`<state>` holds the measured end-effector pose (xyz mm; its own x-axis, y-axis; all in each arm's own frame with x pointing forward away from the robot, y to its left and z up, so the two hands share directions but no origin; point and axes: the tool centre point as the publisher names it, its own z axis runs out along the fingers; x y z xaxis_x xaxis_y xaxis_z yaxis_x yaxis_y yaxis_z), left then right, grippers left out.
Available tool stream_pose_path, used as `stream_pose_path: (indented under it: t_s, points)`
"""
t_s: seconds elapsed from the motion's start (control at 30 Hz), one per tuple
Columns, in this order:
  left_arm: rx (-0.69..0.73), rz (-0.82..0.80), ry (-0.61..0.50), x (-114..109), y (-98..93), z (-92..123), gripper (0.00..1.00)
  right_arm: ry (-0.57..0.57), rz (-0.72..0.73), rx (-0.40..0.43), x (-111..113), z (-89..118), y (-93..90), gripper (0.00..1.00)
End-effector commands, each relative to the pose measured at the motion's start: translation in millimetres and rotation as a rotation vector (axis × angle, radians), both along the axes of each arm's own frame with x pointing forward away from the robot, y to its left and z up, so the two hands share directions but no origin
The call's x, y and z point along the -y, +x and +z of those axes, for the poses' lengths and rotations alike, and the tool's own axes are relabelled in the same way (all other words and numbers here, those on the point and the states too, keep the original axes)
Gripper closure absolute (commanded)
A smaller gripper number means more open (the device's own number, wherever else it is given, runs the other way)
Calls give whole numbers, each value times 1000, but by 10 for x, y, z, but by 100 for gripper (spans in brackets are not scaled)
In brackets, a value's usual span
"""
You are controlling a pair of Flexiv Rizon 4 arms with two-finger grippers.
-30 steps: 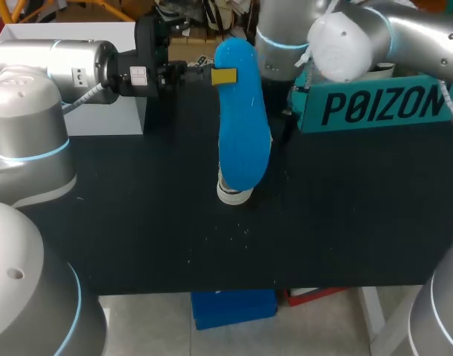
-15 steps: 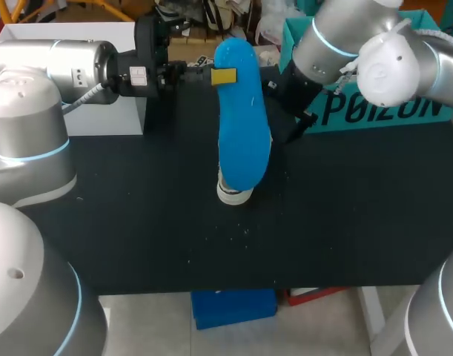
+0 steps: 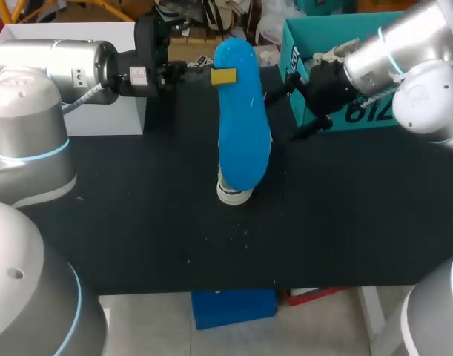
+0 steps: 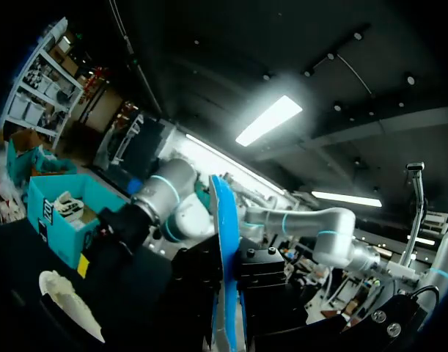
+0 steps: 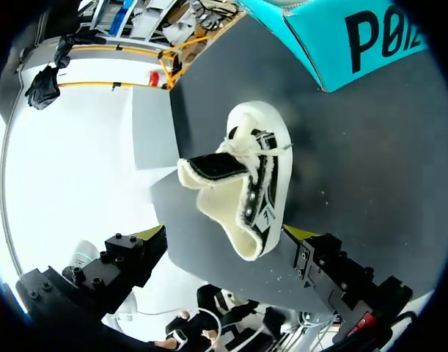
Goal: Take the shoe out of the shoebox, open the shoe tongue, remove and reinsert the insole, then place the shoe into the shoebox
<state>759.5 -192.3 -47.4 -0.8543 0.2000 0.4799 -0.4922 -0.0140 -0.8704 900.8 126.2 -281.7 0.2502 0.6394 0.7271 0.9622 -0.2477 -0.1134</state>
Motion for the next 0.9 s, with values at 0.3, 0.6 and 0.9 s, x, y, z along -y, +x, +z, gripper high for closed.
stream_pose_path:
  t_s: [0.3,0.6,0.9]
  points:
    - [1,5,1,12,-8,-4,100,514,-50,195,41,43,-135,0]
    - [1,5,1,12,-8,-4,100,561,-25,227,26,133,-150,0]
    - [1,5,1,12,-8,-4,100,615,20,225,14,199,-191,0]
